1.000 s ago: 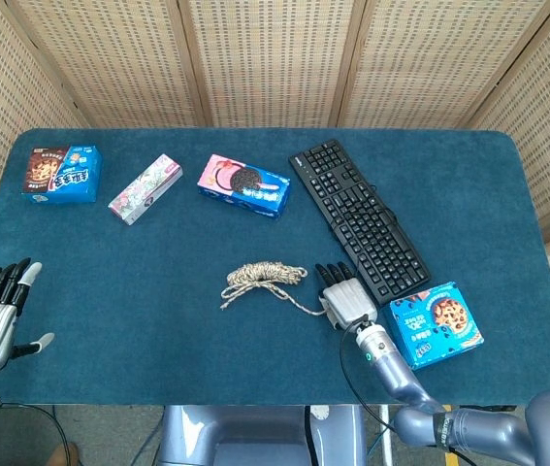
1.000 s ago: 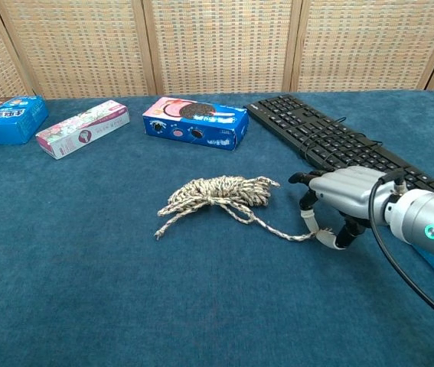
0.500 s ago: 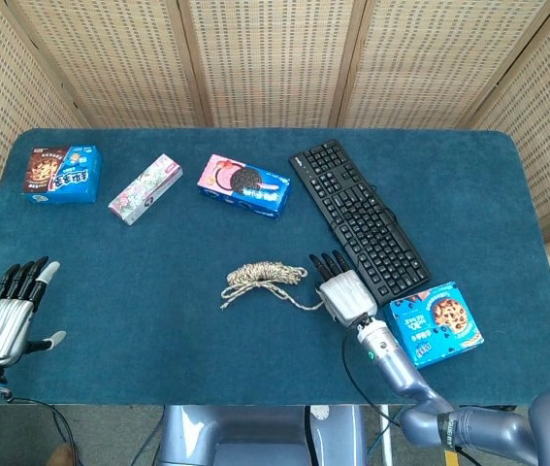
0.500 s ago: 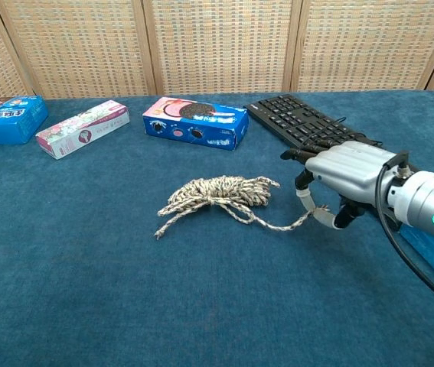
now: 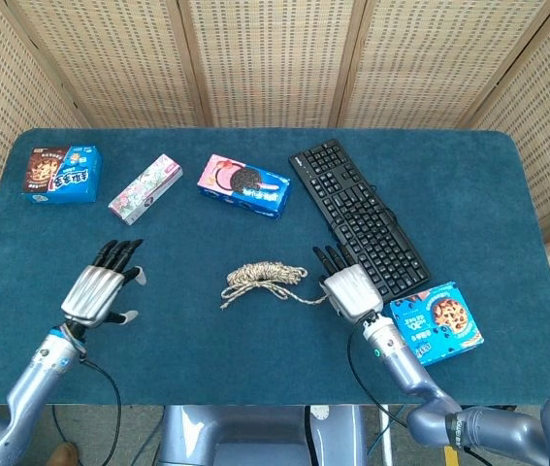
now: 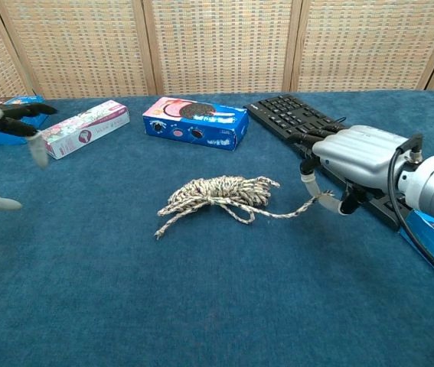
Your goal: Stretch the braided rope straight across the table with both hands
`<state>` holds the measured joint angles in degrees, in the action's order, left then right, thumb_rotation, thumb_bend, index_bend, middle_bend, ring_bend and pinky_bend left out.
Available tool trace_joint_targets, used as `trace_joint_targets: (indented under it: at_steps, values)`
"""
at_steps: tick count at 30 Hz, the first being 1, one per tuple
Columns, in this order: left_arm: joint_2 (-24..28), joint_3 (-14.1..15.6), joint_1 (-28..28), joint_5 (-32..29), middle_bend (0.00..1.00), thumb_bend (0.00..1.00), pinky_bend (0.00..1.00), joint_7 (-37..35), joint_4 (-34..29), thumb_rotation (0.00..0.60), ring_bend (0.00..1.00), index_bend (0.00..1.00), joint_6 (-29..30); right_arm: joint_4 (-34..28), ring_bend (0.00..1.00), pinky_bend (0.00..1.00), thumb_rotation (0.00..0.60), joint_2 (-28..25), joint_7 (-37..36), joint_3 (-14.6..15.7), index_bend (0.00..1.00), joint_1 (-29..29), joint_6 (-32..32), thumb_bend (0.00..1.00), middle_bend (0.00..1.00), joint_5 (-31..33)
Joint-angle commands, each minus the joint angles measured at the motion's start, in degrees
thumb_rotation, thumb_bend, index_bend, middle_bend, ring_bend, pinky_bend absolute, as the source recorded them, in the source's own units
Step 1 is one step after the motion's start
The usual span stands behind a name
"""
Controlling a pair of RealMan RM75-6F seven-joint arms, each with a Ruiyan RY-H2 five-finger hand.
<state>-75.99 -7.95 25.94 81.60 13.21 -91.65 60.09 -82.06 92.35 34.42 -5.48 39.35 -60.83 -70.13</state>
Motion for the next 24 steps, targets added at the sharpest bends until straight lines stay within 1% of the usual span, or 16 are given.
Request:
trace_joint_targets:
  at_steps: [1,4,7,9,14,19,24]
  values:
    - [-3.6,-1.4,4.4,-2.1,0.0,0.14,0.0,3.1,1.7,0.6,0.0,0.46,-3.8,-0.1,0.0,0.0,0.6,0.0,0.4,-0.2,0.65,0.1,0.2,0.49,0.0,0.3]
    - [-6.1,-1.3,6.4,-1.6,0.0,0.15,0.0,4.9,4.1,0.6,0.0,0.47,-4.6,-0.1,0.0,0.0,0.6,0.1,0.9,-0.4,0.65,0.2,0.6,0.49,0.0,0.8]
    - [-8.5,-1.6,7.7,-4.1,0.0,0.17,0.0,5.2,5.0,0.6,0.0,0.48,-6.1,0.1,0.0,0.0,0.6,0.3,1.1,-0.7,0.65,0.4,0.9,0.49,0.0,1.3]
    - [-9.9,-2.0,8.6,-6.9,0.0,0.18,0.0,4.6,5.1,0.6,0.0,0.49,-8.1,0.4,0.0,0.0,0.6,0.5,1.3,-0.9,0.65,0.5,1.1,0.49,0.0,1.7]
    - [-13.3,-2.4,10.8,-11.6,0.0,0.18,0.0,5.5,6.6,0.6,0.0,0.51,-10.7,0.9,0.0,0.0,0.6,0.7,1.4,-1.1,0.65,0.6,1.5,0.49,0.0,2.2]
    - [-16.3,-2.6,12.7,-15.0,0.0,0.18,0.0,7.4,8.8,0.6,0.0,0.53,-11.5,1.4,0.0,0.0,0.6,1.0,1.5,-1.3,0.65,0.7,1.8,0.49,0.0,2.6]
    - [-17.7,-3.0,14.0,-17.9,0.0,0.22,0.0,8.5,9.7,0.6,0.0,0.54,-12.0,1.8,0.0,0.0,0.6,1.1,1.4,-1.5,0.65,0.8,2.0,0.5,0.0,3.0]
